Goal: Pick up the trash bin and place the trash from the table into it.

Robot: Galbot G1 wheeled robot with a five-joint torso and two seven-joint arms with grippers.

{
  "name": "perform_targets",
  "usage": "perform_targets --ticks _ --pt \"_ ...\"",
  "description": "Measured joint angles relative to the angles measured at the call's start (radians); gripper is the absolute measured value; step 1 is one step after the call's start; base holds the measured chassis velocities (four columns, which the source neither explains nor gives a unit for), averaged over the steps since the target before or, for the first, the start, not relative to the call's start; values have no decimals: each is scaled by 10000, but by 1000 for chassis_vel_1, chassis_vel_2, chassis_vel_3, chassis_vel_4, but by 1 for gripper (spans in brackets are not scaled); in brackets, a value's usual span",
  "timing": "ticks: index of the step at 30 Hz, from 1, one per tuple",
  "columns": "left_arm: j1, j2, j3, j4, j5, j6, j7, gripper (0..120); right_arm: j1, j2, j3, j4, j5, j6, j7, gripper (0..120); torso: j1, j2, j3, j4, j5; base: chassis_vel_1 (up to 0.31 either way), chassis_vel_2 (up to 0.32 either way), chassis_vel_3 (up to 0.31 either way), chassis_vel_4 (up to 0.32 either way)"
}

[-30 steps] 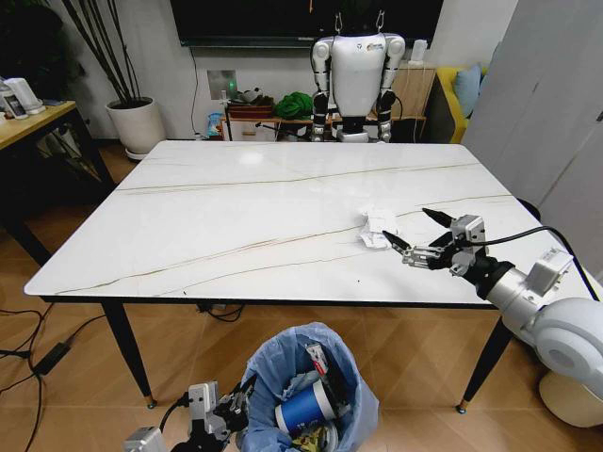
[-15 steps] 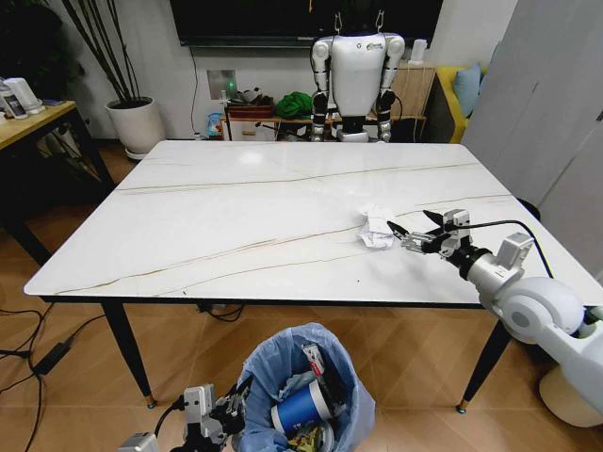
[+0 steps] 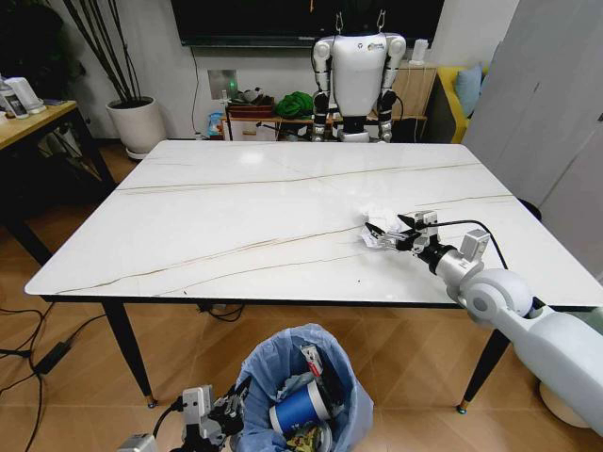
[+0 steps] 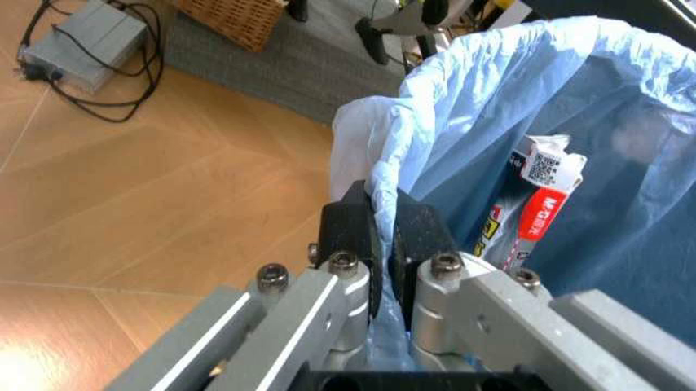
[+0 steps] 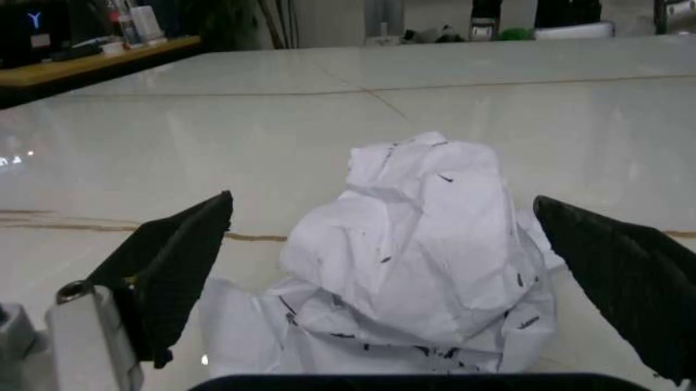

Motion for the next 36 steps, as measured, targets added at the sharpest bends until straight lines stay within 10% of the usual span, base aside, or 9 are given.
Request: perform_targets --ticks 29,36 --pt "-258 363 28 94 -319 16 -55 0 -285 -388 210 -165 41 470 -567 3 -1 0 -1 2 3 0 0 0 0" --pt "-329 560 200 94 -392 43 -60 0 -2164 -1497 2450 1530 216 766 -1562 0 -1 0 -1 -7 -3 0 0 0 0"
